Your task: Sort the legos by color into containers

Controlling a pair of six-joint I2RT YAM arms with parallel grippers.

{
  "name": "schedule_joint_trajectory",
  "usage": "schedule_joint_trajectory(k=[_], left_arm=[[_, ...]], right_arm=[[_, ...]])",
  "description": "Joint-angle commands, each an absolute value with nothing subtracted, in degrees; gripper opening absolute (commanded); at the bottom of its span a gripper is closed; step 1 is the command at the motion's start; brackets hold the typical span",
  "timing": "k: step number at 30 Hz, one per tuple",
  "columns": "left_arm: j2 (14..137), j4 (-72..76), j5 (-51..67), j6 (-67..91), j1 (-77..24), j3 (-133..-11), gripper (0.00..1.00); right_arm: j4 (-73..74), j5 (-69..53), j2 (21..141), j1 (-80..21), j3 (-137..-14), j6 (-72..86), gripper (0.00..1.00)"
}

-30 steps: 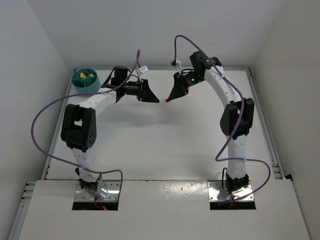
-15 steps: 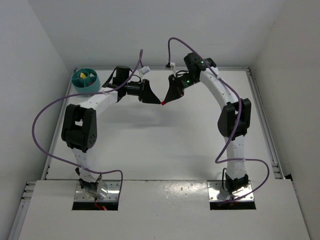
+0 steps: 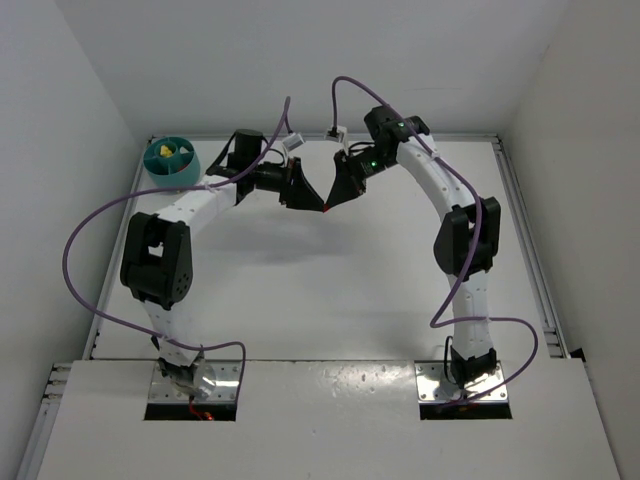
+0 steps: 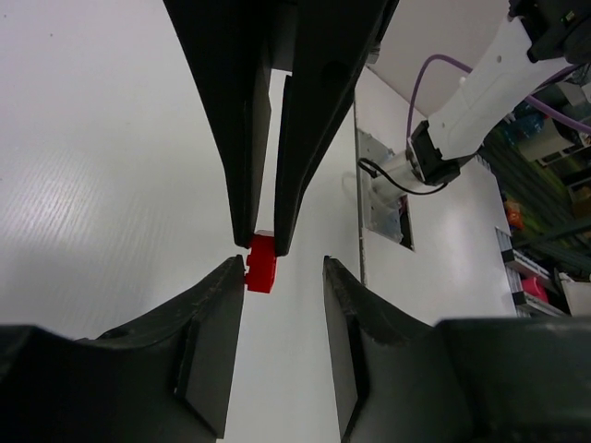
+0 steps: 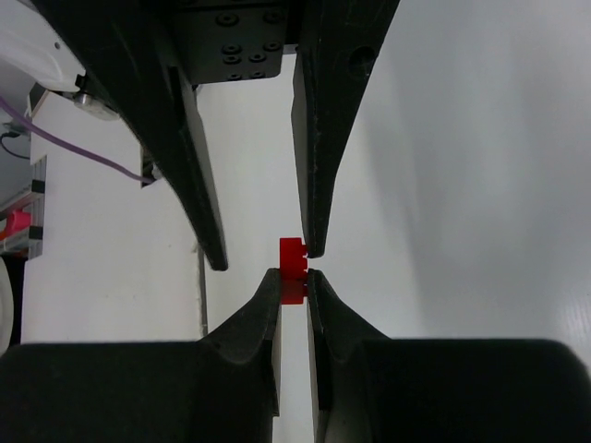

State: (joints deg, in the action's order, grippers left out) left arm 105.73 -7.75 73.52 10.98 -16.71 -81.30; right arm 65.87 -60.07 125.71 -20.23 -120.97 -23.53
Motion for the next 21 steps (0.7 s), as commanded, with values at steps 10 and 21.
schedule_joint_trajectory(k=[10, 21], left_arm=[[103.5, -7.6, 76.6, 7.9, -17.9, -82.5, 0.35], [104.1, -8.6, 75.6, 7.9, -17.9, -82.0, 0.35]], right_arm=[[65.4, -61.3, 126.0, -20.7, -123.6, -24.9, 0.00], [66.4, -61.3, 125.5, -20.7, -124.1, -26.5, 0.00]])
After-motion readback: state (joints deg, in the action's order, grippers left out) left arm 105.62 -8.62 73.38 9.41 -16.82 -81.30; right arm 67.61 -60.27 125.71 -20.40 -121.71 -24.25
